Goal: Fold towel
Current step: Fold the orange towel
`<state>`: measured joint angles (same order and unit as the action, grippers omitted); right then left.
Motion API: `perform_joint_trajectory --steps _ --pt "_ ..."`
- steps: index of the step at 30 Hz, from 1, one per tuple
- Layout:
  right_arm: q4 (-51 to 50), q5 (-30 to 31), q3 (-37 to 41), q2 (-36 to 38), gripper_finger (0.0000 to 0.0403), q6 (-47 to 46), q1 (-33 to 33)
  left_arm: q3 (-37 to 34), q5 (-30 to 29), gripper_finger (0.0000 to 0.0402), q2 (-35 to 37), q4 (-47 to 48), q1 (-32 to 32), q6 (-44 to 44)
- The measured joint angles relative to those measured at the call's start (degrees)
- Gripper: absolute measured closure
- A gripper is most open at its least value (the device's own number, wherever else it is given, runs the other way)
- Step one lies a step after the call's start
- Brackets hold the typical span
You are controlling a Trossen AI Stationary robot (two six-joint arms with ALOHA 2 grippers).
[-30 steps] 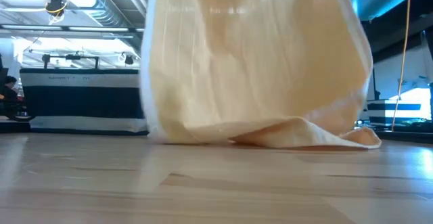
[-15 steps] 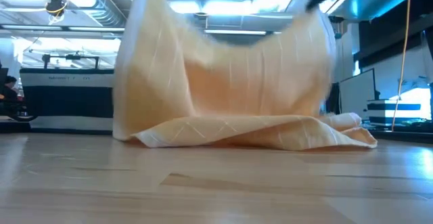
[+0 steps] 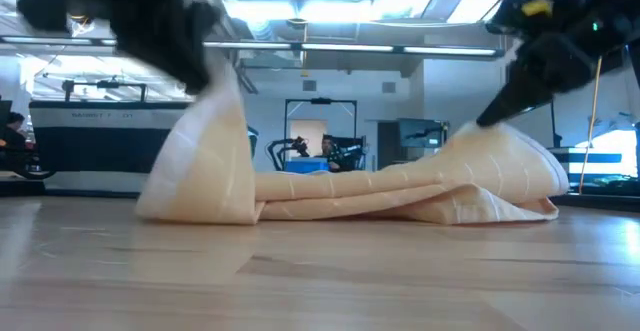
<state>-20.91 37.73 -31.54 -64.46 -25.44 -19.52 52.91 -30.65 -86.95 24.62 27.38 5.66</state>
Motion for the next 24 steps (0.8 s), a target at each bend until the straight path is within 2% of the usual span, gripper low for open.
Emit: perform_joint_trajectory --steps 5,9,12,18,20,24 --pt "1.22 1.91 1.20 -1.89 0.0403 0.11 0.03 0.72 1.53 0.0396 -7.77 -0.13 -0.09 8.98" --pt "1.77 2.39 1.24 -2.42 0.0403 0.36 0.03 0.69 3.36 0.0389 -9.71 2.23 -0.81 15.43" --pt "1.76 2.28 1.24 -2.46 0.0403 0.73 0.03 0.77 8.70 0.0362 -8.73 4.73 -2.10 22.57" --pt "2.02 2.18 1.24 -2.46 0.0403 1.90 0.03 1.96 27.66 0.0287 -4.18 18.40 -3.58 35.47" --pt "2.05 2.17 1.24 -2.46 0.0403 1.91 0.03 2.16 29.14 0.0272 -1.64 19.84 -3.79 39.96" --pt "2.69 2.00 1.24 -2.46 0.0403 2.51 0.03 2.22 26.28 0.0258 3.53 19.30 -3.85 46.62"
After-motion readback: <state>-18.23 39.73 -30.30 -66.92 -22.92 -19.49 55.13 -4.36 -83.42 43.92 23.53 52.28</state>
